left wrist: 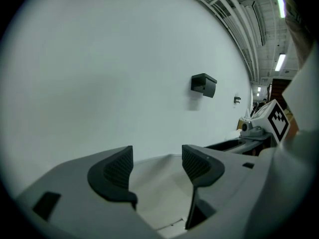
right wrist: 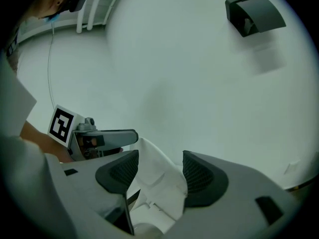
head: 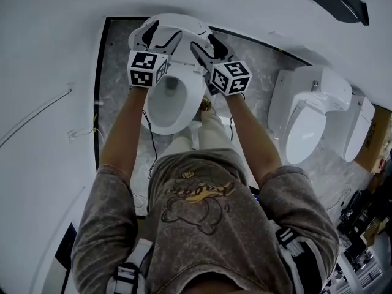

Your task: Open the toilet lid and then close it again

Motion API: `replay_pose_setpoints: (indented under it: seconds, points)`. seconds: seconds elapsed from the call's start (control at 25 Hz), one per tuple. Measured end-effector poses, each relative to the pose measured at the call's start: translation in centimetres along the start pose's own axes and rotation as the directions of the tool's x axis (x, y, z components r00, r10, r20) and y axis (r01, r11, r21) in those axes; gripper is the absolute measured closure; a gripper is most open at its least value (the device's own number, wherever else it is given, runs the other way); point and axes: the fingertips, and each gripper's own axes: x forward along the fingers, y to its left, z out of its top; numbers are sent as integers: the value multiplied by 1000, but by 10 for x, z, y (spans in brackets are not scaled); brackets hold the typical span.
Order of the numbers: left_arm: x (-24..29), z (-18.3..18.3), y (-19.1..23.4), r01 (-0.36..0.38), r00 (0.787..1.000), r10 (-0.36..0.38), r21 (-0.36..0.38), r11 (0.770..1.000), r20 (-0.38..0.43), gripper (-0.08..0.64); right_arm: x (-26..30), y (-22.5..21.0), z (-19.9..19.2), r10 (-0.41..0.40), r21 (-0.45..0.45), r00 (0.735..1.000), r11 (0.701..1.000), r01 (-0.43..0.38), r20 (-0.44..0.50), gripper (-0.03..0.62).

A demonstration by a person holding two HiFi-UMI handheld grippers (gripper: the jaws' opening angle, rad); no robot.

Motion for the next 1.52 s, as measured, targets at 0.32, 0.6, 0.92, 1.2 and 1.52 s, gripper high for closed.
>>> replay_pose_setpoints:
  seconds: [0.32,0.6,0.92,1.2,1.52]
  points:
    - [-1,-5,-3,0,1000,0,13,1000,-18,261,4,3,-10,-8,31,1000,999,9,-16,318]
    - [-33,-11,-17,10,1000,-10,-10,1000,-13,261,-19,22,-19,-4,101,1000,995,2,21,318]
    - [-90,-32,-36,19,1000,-19,-31,999,7,261,-48,60,-44,-51,129,997,991,44,49,318]
    - [-149,-61,-60,-5,1000,6,-59,998,11,262,-81,103,-82,-9,52,999,999,10,-37,318]
    - [-201,-115,-89,-67,997,63,-111,992,-41,261,-115,137,-140,78,5,989,997,-78,-122,318]
